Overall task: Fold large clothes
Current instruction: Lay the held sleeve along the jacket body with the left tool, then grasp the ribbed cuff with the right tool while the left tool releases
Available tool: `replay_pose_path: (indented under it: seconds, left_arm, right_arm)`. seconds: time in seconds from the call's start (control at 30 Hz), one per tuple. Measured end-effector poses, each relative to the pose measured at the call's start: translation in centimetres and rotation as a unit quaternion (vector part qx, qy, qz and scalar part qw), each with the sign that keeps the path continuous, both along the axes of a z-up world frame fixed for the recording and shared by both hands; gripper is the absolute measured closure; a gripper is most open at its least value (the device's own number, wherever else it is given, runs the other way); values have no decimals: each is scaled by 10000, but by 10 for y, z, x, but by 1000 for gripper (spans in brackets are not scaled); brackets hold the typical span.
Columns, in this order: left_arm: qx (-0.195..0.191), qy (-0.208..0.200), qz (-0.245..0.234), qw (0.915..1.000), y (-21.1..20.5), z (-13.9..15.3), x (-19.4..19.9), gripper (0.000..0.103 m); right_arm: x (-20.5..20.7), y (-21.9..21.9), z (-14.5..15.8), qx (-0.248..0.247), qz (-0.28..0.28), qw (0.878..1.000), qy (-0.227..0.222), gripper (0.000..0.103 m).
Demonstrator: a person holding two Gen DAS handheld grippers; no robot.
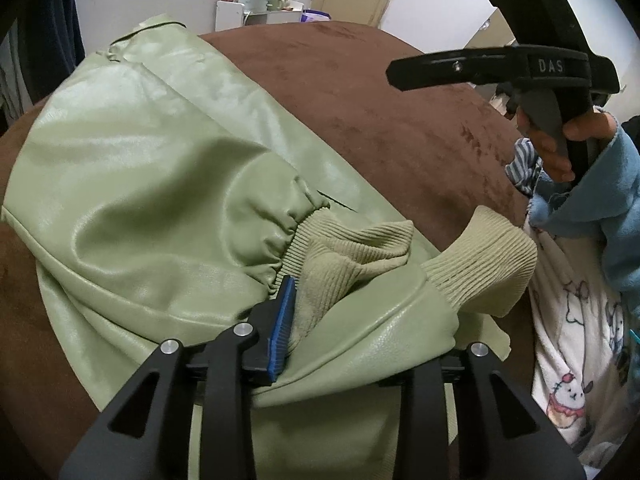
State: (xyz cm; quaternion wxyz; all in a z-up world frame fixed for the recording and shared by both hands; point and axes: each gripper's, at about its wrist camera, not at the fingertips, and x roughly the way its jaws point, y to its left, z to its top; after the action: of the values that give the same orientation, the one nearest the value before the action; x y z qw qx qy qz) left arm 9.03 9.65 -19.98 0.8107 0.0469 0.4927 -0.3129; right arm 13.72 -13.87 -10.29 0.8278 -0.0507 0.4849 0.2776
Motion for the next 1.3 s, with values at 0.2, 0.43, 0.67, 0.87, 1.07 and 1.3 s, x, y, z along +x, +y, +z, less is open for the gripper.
replay_pose_path:
  seconds: [0.2, 0.43, 0.67, 0.87, 1.07, 1.3]
  left_arm:
    - [-63, -58, 85, 9999, -2, 23, -5, 53]
    - [-180, 88, 73, 9998, -9, 24, -14, 6]
    - [-508, 224, 47, 9984, -7, 30, -32, 6]
    - [-554, -79, 411, 9976, 22, 60, -33, 6]
    - [-369, -277, 983, 9941, 57, 64, -29, 6]
    - [-433, -133, 1326, 9901, 85, 46, -31, 6]
  right_arm:
    - [0, 0, 3, 13, 22, 10000, -34, 10]
    - [-5, -4, 7, 53, 14, 9999, -110, 10]
    - [-11, -5, 16, 145, 20, 9998, -158, 10]
    - [-15, 13, 14, 450, 364, 9983, 33, 10]
    - [-31, 55, -12, 557, 832, 9942, 402, 18]
    - [-39, 88, -55, 447, 1066, 9884, 988, 54]
